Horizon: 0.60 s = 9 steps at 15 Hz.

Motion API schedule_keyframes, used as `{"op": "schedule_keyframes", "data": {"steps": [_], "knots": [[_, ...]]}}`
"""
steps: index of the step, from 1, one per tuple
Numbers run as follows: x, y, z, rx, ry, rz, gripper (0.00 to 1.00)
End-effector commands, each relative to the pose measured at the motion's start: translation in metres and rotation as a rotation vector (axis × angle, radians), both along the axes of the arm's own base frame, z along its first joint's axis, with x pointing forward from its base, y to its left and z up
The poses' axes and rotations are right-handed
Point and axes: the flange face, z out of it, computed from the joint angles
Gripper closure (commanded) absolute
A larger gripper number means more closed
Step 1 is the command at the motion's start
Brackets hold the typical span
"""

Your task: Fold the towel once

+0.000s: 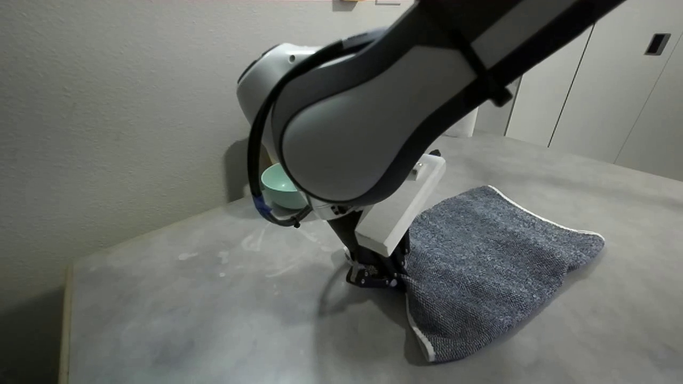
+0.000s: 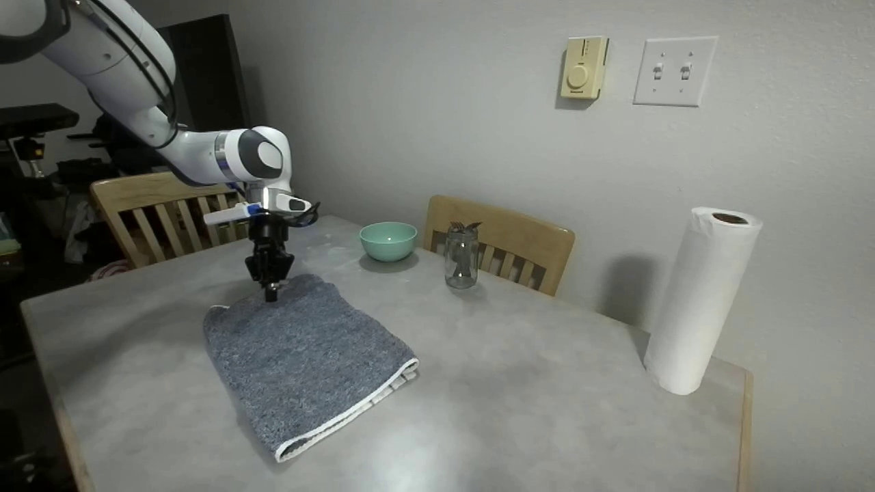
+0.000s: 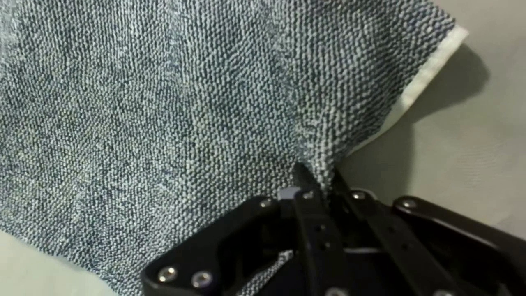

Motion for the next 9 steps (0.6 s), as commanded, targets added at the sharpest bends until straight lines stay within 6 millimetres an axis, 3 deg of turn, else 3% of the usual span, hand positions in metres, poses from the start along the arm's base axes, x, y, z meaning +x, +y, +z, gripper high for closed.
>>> {"op": "schedule_keyframes", "data": {"steps": [1,9], "knots": [[0.007,0.008,0.006,0.085,-0.016,0.1,0.98],[0.01,0.021,0.032,0.244,-0.016,0.317,0.98]]}}
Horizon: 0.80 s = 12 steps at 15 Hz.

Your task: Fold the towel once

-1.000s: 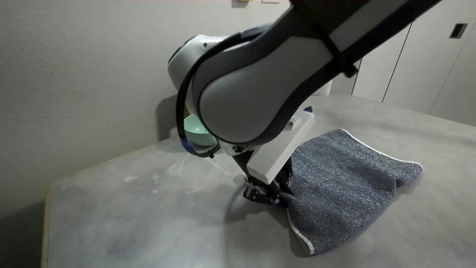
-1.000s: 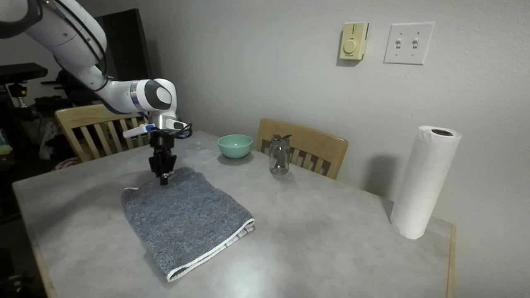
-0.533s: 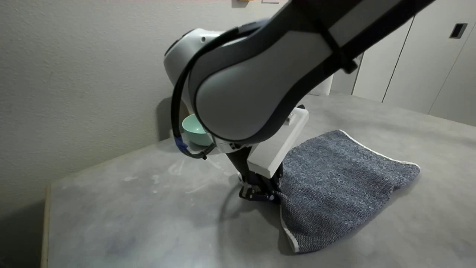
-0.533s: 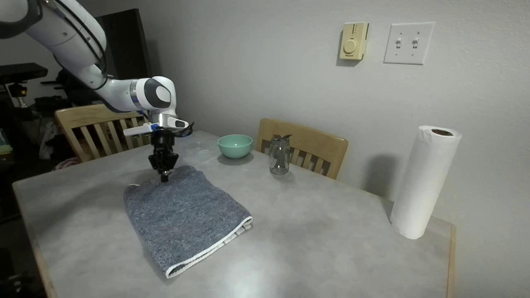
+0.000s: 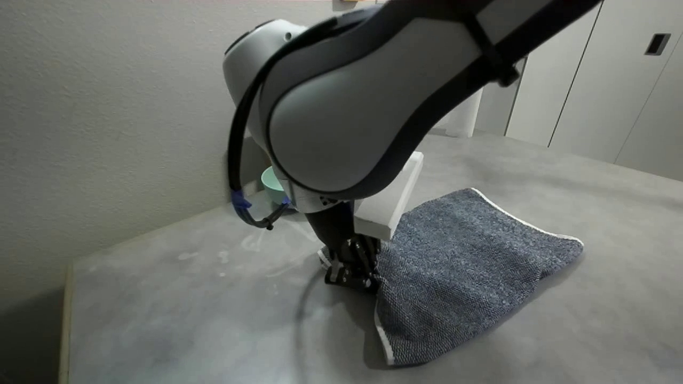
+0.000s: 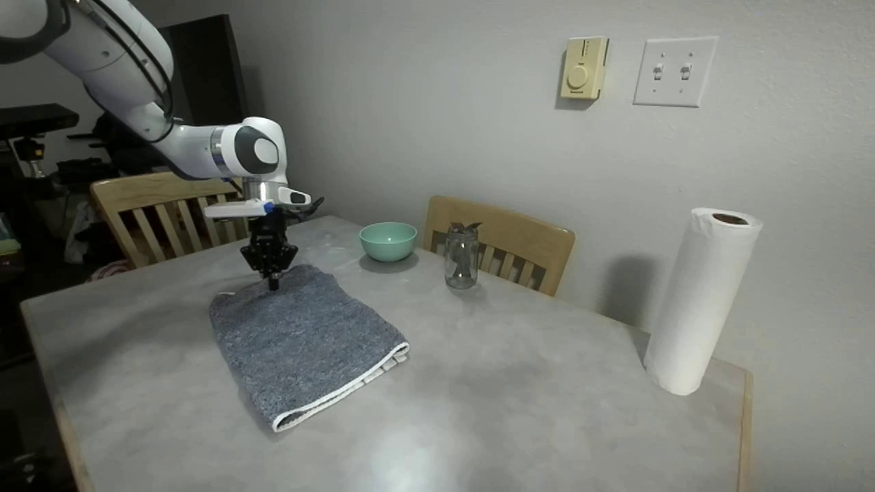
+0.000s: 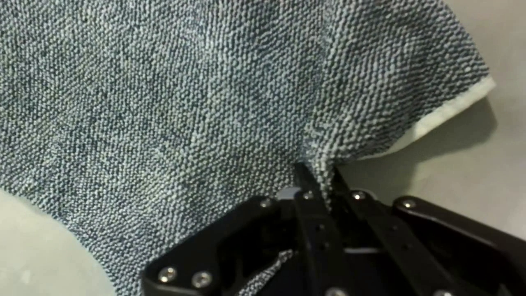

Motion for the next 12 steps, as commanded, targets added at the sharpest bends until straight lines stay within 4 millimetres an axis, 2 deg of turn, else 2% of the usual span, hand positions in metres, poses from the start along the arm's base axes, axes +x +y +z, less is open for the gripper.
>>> {"op": "schedule_keyframes", "data": {"steps": [1,8,12], "knots": [[0.0,-0.002,0.024,0.096,0.009,0.11,0.98],[0.005,-0.018,0.066,0.185,0.03,0.26,0.98],[0.003,-0.033,0.081,0.234,0.039,0.362,0.98]]}}
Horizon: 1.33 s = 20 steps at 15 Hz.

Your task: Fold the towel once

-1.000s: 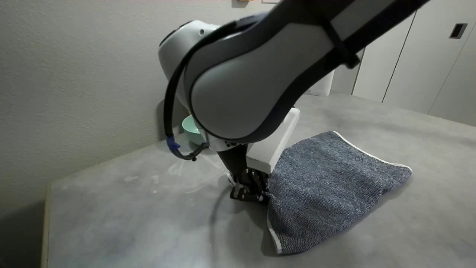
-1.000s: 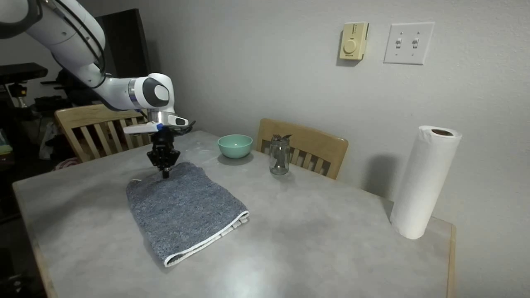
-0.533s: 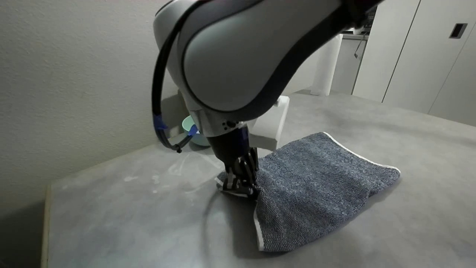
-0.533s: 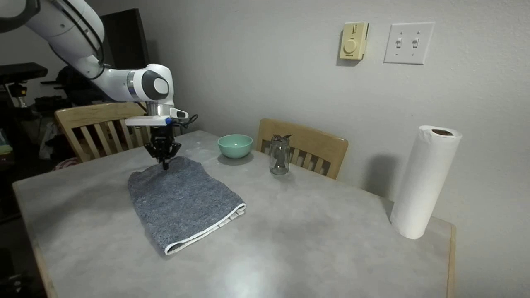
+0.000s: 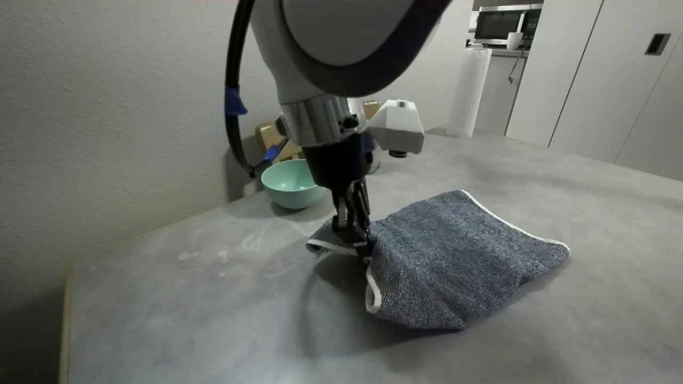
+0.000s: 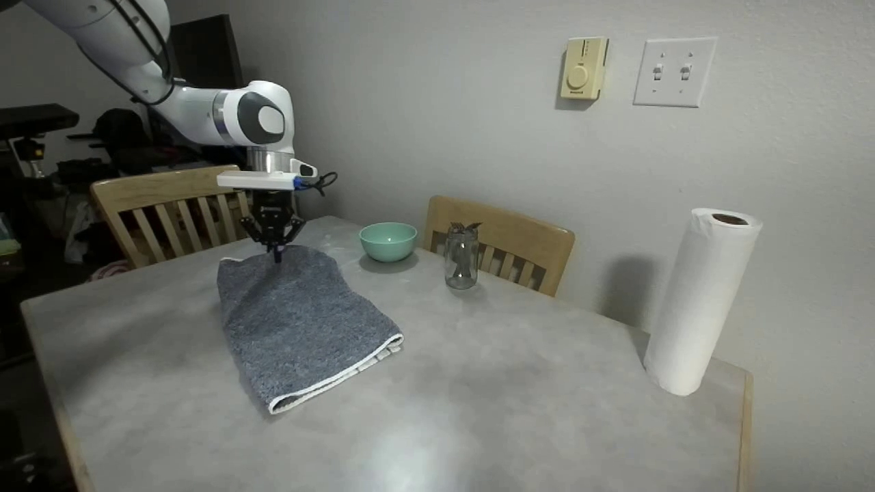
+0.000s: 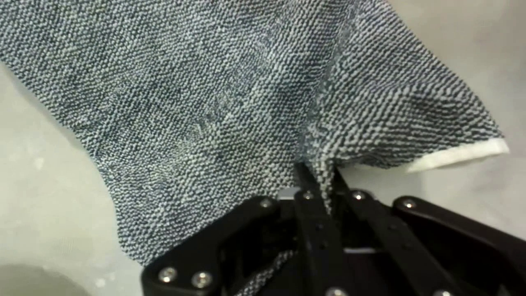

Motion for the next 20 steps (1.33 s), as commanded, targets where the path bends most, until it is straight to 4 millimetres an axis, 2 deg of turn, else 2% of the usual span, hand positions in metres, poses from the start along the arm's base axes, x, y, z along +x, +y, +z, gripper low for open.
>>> {"op": "schedule_keyframes", "data": {"steps": [1,6,11,20], "knots": [[-0.011,-0.016,0.019,0.069,0.014,0.092,0.98],[-0.021,-0.037,0.035,0.085,0.03,0.121,0.98],[-0.032,-0.065,0.05,0.058,0.022,0.045,0.98],[-0.041,-0.126,0.052,-0.019,-0.023,-0.145,0.98]]}}
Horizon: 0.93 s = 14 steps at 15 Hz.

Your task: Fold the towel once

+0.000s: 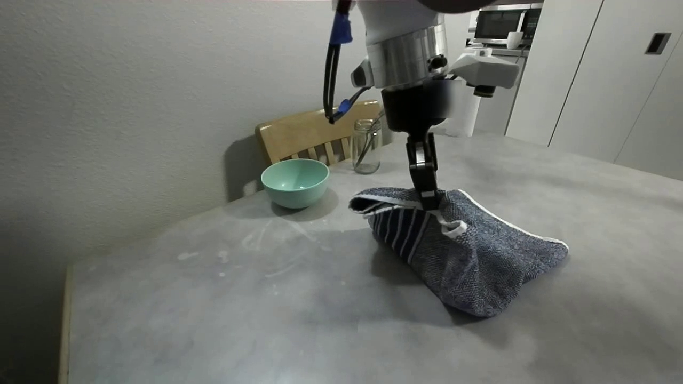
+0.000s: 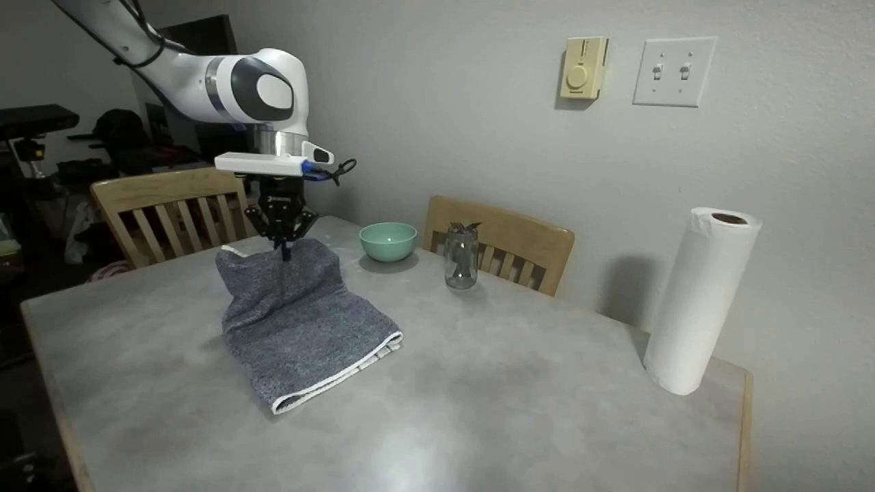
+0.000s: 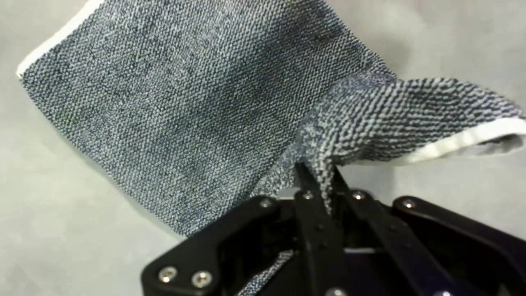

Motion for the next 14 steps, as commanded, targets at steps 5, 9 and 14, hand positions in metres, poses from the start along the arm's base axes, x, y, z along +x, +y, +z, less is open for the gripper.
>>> {"op": "schedule_keyframes", "data": {"steps": [5,9,14], "knots": [[-0.019,-0.035,0.013,-0.076,-0.036,-0.091,0.98],[-0.023,-0.04,0.022,-0.12,-0.047,-0.117,0.98],[-0.031,-0.046,0.031,-0.144,-0.058,-0.157,0.98]]}}
